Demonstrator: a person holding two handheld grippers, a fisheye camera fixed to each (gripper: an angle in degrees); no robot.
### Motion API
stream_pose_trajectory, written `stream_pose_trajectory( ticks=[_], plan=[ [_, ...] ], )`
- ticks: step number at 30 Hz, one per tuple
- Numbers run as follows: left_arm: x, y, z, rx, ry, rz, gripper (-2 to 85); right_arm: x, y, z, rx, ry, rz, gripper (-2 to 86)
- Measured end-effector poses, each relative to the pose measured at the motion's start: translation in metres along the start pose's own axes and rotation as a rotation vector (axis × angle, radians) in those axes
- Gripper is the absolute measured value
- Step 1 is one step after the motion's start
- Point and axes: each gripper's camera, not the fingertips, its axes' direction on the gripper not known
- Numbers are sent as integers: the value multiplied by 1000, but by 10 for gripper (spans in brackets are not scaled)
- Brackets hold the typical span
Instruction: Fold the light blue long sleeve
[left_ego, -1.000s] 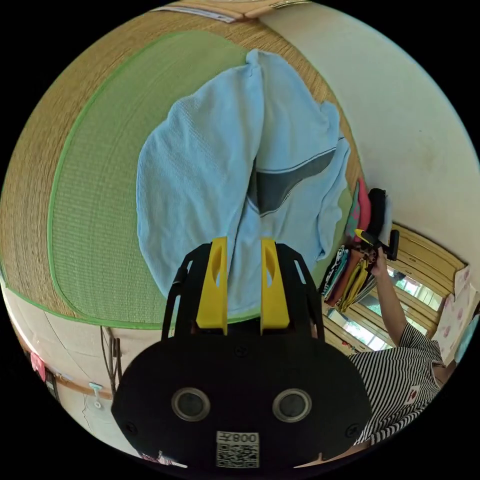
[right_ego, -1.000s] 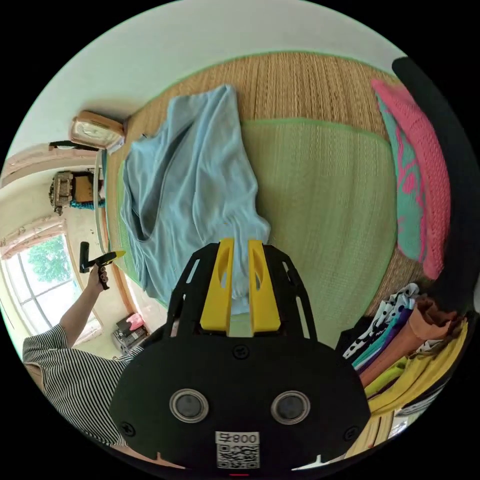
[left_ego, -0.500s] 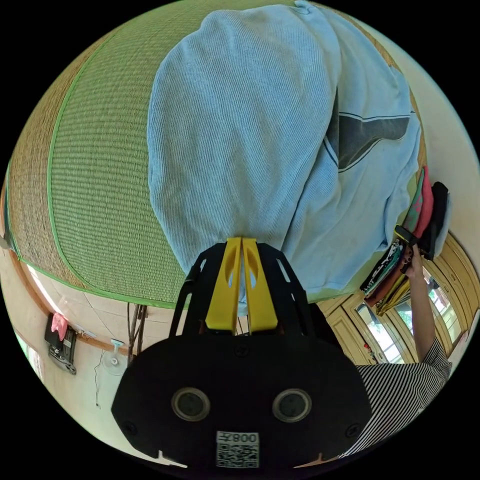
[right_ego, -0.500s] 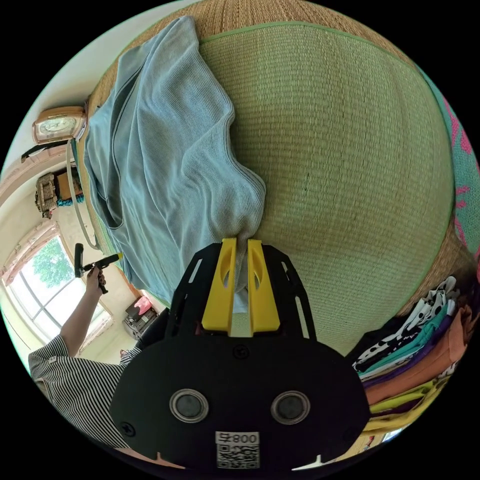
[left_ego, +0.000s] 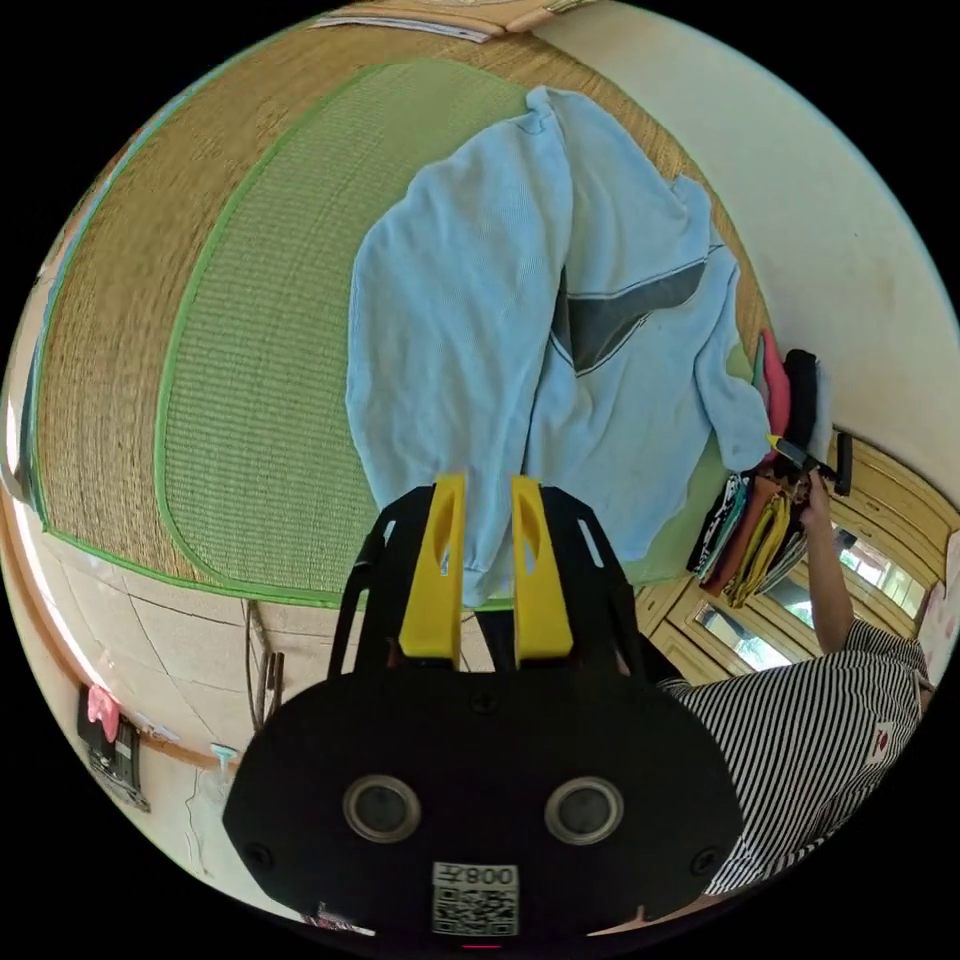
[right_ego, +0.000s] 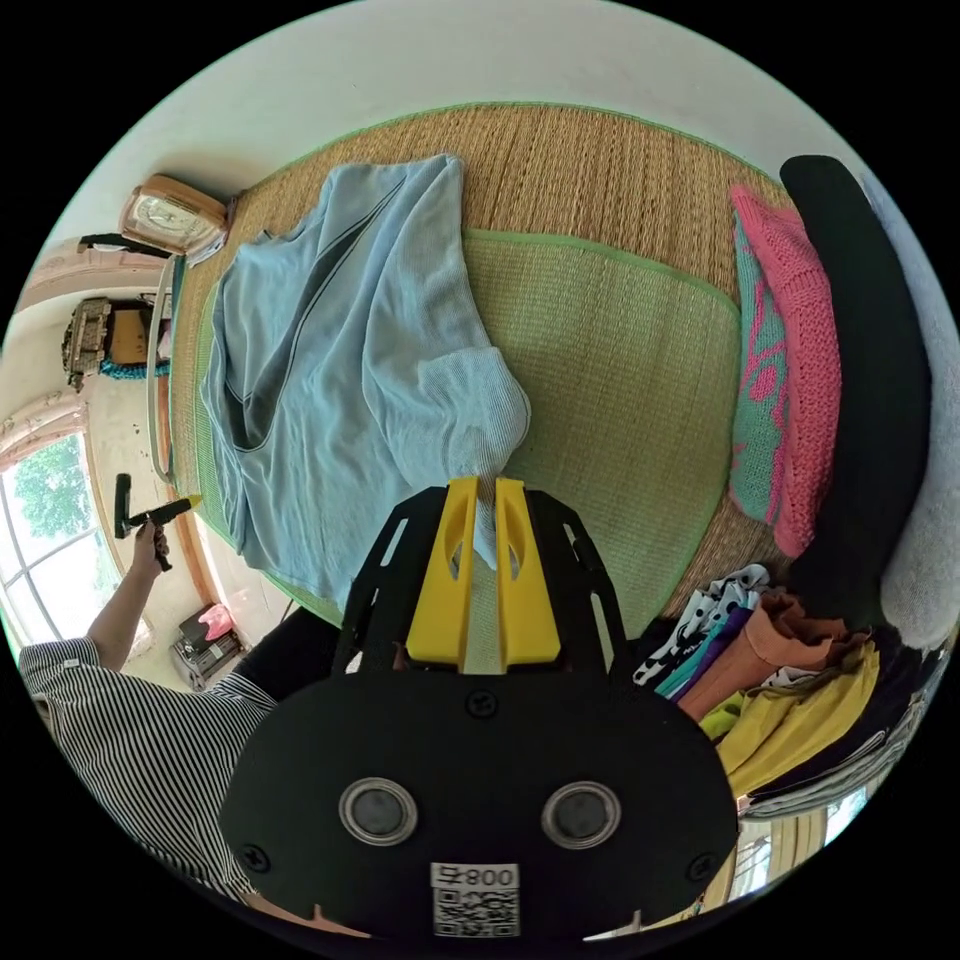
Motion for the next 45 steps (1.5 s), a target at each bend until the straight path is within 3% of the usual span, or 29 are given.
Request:
stream_pose_trajectory(
  ticks=[3, 6, 11, 17, 20, 22, 25, 29, 34, 38, 41, 45],
  plan=[
    [19, -7, 59, -168, -131, 39, 89, -7, -1, 14, -21, 6, -8, 29],
    [26, -8, 80, -195, -267, 51, 67, -11, -1, 22, -31, 1, -6, 29],
    [18, 9, 61, -156, -206, 79, 39, -15, -2, 7, 6, 11, -36, 31],
    [-39, 54, -32, 97, -222, -84, 32, -5, 1, -57, 135, 181, -51, 33],
    [-75, 83, -78, 310, -337, -248, 36, 18, -5, -79, 175, 284, 22, 35],
    [-106, 108, -95, 493, -245, -394, 47, 34, -9, -87, 201, 289, 82, 38],
    [-124, 127, -74, 581, -84, -429, 69, 50, -9, -91, 253, 313, 156, 45],
    [-120, 129, -5, 425, -14, -364, 85, 60, 8, -62, 242, 256, 181, 66],
    [-111, 135, 114, 186, 275, -295, 105, 44, 40, 11, 159, 25, 88, 84],
    [-112, 140, 162, 85, 334, -301, 120, 22, 54, 101, -48, -69, 23, 95],
    [-114, 141, 185, 42, 335, -303, 125, 21, 54, 143, -98, -160, 48, 100],
    [-114, 135, 208, -8, 325, -277, 125, 20, 45, 180, -150, -137, 41, 106]
  ],
)
